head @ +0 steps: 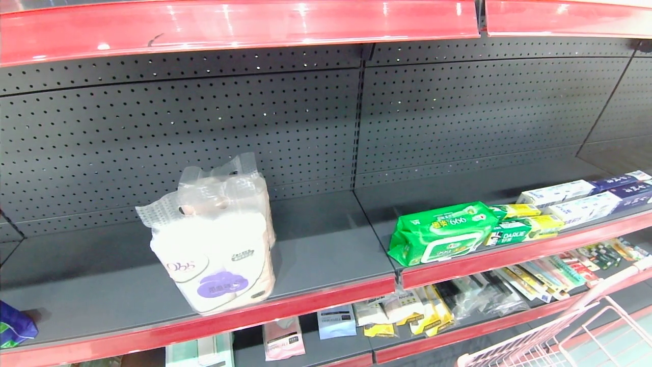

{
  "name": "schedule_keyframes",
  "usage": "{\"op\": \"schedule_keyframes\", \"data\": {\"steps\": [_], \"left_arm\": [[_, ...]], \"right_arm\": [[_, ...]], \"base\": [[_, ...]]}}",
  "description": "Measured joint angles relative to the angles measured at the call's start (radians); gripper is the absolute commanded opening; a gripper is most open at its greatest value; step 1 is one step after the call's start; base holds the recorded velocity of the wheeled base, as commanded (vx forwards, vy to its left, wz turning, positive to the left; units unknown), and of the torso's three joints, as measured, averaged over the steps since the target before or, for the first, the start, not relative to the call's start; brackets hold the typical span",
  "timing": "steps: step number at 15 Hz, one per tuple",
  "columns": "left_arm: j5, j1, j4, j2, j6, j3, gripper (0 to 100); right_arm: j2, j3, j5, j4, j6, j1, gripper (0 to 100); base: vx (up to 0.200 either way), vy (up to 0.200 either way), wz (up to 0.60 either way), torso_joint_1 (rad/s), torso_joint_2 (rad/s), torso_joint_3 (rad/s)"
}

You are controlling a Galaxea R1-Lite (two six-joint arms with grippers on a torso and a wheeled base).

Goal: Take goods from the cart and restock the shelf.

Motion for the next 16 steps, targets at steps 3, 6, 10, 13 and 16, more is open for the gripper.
{"op": "schedule_keyframes", "data": {"steps": [3,6,10,13,16], "left_arm": [[-0.002,0.0,-0.002,0.01,0.026,0.005,100],[-0.004,-0.002,-0.002,0.025,0.039,0.014,100],[0.015,-0.003,-0.004,0.076,0.039,0.02,100],[0.084,-0.001,-0.03,0.193,0.046,0.006,100],[0.19,0.0,-0.094,0.39,0.064,-0.02,100]], "right_arm": [[0.0,0.0,0.0,0.0,0.001,0.0,100],[0.0,0.0,0.0,0.0,0.0,0.0,100],[0.0,0.0,0.0,0.0,0.0,0.0,100],[0.0,0.0,0.0,0.0,-0.001,0.0,100],[0.0,0.0,0.0,0.0,-0.002,0.0,100]], "base": [[0.0,0.0,0.6,-0.001,0.0,0.007],[0.0,0.0,0.6,0.006,0.0,0.006],[0.0,0.0,0.0,0.0,0.0,0.0],[0.0,0.0,0.0,0.0,0.0,0.0],[0.0,0.0,0.0,0.0,0.0,0.0]]}}
